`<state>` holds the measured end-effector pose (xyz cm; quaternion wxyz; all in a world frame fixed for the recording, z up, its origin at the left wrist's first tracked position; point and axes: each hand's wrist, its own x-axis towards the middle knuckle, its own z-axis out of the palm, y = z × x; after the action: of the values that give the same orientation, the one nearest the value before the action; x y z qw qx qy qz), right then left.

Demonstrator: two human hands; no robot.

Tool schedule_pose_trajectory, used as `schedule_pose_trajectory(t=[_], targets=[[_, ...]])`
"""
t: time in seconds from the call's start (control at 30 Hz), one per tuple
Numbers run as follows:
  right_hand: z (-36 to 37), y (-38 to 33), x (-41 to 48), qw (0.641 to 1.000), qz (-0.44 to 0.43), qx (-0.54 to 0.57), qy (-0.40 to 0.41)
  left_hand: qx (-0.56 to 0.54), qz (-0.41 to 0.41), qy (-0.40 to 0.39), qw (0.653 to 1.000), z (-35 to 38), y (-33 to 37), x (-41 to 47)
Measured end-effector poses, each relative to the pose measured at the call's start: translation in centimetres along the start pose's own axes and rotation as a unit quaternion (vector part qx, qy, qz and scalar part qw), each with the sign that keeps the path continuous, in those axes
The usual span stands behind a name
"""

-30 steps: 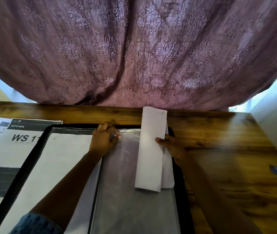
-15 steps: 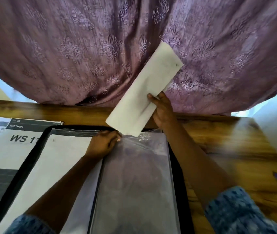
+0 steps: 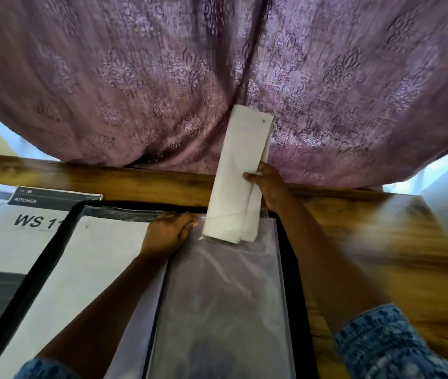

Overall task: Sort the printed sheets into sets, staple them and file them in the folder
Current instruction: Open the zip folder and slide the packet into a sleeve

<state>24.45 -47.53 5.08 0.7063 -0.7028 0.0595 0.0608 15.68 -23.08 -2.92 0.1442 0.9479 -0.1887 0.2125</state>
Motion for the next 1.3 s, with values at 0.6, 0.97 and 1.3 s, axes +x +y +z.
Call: schedule_pose_trajectory(t=[0.6,0.97,1.3], targets=[[-0.7,-0.4,-0.3,0.963,0.094,-0.237,-0.086,-0.175,-0.068,-0.016,0.982,0.3,0.4,1.3],[-2.6,-1.1,-0.7,0.935,0.041,-0.278,-0.219,-0.454,-0.209,-0.180,0.847,-0.5,0.0,4.7],[-4.4,1.6,-0.5,0.933,0.097,-0.319,-0.132,-0.122,-0.123,-0.105,0.979,0.2,-3.7,2.1]])
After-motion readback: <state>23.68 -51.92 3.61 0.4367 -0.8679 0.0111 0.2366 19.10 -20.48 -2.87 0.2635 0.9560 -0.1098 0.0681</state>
